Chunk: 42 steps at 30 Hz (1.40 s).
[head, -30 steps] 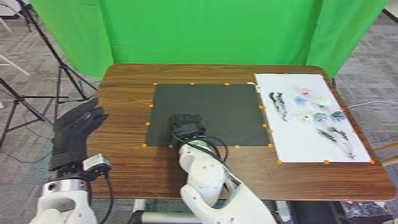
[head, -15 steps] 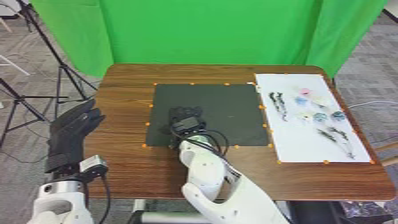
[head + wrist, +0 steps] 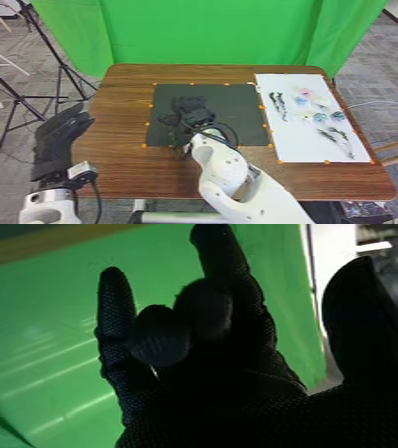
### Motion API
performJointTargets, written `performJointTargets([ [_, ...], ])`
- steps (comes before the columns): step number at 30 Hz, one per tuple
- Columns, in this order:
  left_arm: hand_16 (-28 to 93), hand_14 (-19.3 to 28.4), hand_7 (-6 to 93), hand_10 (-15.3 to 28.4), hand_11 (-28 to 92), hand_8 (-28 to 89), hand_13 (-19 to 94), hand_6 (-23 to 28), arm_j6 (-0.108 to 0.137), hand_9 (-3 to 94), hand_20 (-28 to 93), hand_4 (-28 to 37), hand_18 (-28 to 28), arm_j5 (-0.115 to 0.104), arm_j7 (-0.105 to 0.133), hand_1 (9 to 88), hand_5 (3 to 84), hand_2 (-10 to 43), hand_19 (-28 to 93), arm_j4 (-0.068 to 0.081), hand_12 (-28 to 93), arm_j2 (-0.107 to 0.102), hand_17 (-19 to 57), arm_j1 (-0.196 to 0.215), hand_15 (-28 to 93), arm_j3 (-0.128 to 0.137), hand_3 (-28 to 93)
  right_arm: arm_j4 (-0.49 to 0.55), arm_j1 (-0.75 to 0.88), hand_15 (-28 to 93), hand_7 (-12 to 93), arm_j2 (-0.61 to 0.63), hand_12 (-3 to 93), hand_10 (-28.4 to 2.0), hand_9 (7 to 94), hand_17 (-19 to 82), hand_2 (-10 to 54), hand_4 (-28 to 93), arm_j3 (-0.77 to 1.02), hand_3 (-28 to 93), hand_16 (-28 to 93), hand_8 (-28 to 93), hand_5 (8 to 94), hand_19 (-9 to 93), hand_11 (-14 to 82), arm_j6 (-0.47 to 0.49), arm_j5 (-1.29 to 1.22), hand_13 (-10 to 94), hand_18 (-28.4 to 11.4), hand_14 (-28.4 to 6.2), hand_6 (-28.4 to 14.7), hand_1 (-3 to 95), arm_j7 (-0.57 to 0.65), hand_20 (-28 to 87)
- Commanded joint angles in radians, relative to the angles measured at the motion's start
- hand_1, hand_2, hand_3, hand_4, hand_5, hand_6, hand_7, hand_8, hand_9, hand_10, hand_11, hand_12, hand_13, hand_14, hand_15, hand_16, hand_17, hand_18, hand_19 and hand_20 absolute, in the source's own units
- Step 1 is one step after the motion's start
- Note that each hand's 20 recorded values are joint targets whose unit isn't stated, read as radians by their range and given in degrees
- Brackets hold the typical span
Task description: Arrange flowers
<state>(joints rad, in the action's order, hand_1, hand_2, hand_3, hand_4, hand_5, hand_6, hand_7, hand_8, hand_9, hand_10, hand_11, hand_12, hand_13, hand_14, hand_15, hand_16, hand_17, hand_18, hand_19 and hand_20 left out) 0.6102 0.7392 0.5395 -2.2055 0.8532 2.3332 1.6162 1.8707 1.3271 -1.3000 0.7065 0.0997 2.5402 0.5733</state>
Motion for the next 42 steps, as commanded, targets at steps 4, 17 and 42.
performJointTargets([
  [4,-19,27.2,16.8,20.5,43,-11,25,12.5,0.006,35.1,11,-13.7,22.6,-0.020,0.026,30.8,43.4,-0.2,59,-0.004,6,0.002,-7.8,0.035,67,0.005,79,0.087,0.084,86,25,0.083,35.2,-22.2,65.3,14,12.9,-19,0.043,74,30,-10,70.5,72,67.9,-0.037,-0.019,61,-28.4,-23.3,-8.2,13.7,-0.115,16],
  [17,-19,27.1,16.6,20.6,43,-11,24,12.4,0.026,34.9,11,-15.3,22.6,-0.036,0.052,29.6,43.2,0.5,59,-0.019,7,0.007,-8.0,0.097,67,0.022,80,0.155,0.034,85,25,0.271,31.7,-24.6,61.1,12,11.8,-19,0.048,75,27,-11,66.7,72,64.0,-0.161,-0.038,56,-28.4,-24.4,-7.3,14.4,0.084,19],
  [42,-18,26.4,16.3,20.1,42,-11,23,11.8,0.007,33.5,12,-16.6,22.1,0.077,-0.014,28.3,42.5,-0.5,57,-0.022,7,0.037,-8.7,0.125,66,0.062,80,0.214,0.317,89,24,0.507,36.8,-21.9,64.9,19,1.6,-19,0.468,76,31,-9,65.5,79,70.9,-0.136,-0.089,63,-28.4,-22.2,-9.7,26.3,0.391,18],
])
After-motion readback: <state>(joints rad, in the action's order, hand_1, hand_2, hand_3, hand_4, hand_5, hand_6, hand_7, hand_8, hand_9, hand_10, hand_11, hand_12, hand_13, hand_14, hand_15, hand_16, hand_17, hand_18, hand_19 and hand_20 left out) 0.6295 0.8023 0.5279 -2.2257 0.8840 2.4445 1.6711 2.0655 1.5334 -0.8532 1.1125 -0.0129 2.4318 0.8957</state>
